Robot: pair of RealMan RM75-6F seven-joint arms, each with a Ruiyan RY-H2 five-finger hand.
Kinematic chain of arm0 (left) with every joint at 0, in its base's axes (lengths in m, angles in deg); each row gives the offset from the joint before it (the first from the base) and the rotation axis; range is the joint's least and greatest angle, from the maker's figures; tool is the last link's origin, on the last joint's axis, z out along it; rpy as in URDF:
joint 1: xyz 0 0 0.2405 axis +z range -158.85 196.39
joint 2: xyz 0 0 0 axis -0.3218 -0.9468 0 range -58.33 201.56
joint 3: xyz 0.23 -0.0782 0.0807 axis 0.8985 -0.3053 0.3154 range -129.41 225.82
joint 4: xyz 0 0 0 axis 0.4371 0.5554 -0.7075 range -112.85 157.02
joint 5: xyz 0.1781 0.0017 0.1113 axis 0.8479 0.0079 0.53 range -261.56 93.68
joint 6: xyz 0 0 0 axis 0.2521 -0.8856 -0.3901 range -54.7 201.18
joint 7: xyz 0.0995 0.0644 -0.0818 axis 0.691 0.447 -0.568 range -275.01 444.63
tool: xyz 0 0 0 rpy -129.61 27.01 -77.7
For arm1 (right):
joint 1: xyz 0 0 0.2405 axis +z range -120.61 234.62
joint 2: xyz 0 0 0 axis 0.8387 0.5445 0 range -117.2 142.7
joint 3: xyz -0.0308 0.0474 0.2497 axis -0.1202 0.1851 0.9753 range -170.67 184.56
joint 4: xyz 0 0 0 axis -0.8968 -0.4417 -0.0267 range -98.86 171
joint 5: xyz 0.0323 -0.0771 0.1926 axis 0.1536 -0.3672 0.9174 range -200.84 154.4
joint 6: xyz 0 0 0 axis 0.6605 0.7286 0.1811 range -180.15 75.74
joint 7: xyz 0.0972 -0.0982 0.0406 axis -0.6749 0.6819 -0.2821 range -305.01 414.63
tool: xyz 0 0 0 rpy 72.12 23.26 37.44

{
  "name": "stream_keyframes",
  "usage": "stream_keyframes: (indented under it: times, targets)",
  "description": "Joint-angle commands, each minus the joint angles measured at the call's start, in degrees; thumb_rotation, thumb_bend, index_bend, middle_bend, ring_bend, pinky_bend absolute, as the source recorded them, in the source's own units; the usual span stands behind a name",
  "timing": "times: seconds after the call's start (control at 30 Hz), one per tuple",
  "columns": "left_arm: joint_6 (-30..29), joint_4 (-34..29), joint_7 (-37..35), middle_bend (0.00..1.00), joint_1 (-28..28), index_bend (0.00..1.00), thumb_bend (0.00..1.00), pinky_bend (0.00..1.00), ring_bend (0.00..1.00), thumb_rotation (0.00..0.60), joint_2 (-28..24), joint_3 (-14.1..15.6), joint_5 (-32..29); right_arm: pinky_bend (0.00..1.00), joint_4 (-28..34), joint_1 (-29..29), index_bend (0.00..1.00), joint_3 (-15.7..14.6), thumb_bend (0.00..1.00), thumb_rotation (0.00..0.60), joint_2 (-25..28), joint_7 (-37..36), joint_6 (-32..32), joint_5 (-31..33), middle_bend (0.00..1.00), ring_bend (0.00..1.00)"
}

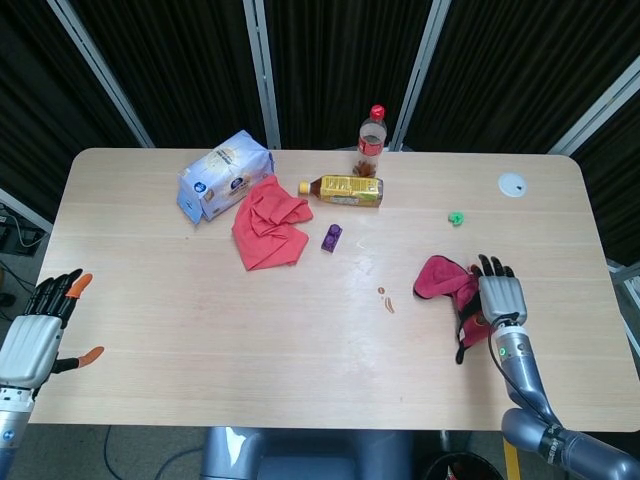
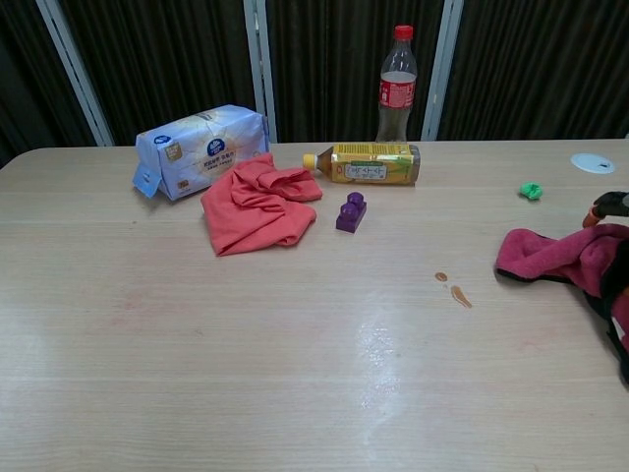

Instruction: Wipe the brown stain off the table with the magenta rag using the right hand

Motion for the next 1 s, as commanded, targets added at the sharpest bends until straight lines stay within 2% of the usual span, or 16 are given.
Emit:
stream_keyframes:
  times: [0.03, 0.17, 0.27, 0.3, 0.4, 0.5, 0.67, 1.0]
  targets:
    - [0.1, 0.0, -0.2, 0.00, 0.0, 0.01, 0.00, 0.00, 0.00, 0.600, 0.0, 0.0, 0.0, 0.20, -1.8, 0.6, 0.28, -0.4, 0.17, 0.600, -1.4, 0.0, -0.4, 0.4, 0.10, 0.00]
    - [0.3, -0.1, -0.6, 0.00, -0.1, 0.01, 0.00, 0.00, 0.00, 0.600, -0.2, -0.1, -0.4, 0.28, -4.8, 0.9, 0.37, -0.6, 0.23, 0.600, -3.2, -0.9, -0.3, 0.3, 0.19, 0.06]
    - [0.4, -0.2, -0.7, 0.00, -0.2, 0.01, 0.00, 0.00, 0.00, 0.600, -0.3, -0.1, -0.4, 0.46, -6.8, 1.0, 0.52, -0.4, 0.31, 0.600, -4.7, -3.0, 1.3, -1.5, 0.38, 0.27]
    - [0.4, -0.2, -0.8, 0.00, -0.2, 0.01, 0.00, 0.00, 0.00, 0.600, -0.3, -0.1, -0.4, 0.55, -7.3, 0.9, 0.60, -0.3, 0.34, 0.600, -5.2, -4.3, 2.3, -2.5, 0.49, 0.38]
    - [0.4, -0.2, -0.9, 0.00, -0.2, 0.01, 0.00, 0.00, 0.00, 0.600, -0.3, 0.0, -0.3, 0.66, -8.2, 0.8, 0.72, 0.3, 0.40, 0.600, -6.5, -9.2, 4.6, -5.5, 0.62, 0.55]
    - [0.5, -0.2, -1.0, 0.00, -0.2, 0.02, 0.00, 0.00, 0.00, 0.600, -0.3, 0.0, -0.4, 0.69, -6.9, 1.2, 0.75, 0.8, 0.43, 0.600, -7.0, -12.2, 5.5, -7.5, 0.66, 0.59]
    - [0.5, -0.3, -1.1, 0.00, -0.2, 0.02, 0.00, 0.00, 0.00, 0.600, -0.3, 0.0, -0.5, 0.70, -3.1, 2.2, 0.76, 0.9, 0.43, 0.600, -7.5, -12.5, 6.6, -9.7, 0.66, 0.59]
    - [0.7, -0.4, -1.4, 0.00, -0.3, 0.02, 0.00, 0.00, 0.00, 0.600, -0.5, 0.1, -0.7, 0.70, 7.3, 4.7, 0.76, 1.2, 0.43, 0.600, -11.6, -8.3, 9.2, -11.9, 0.66, 0.59]
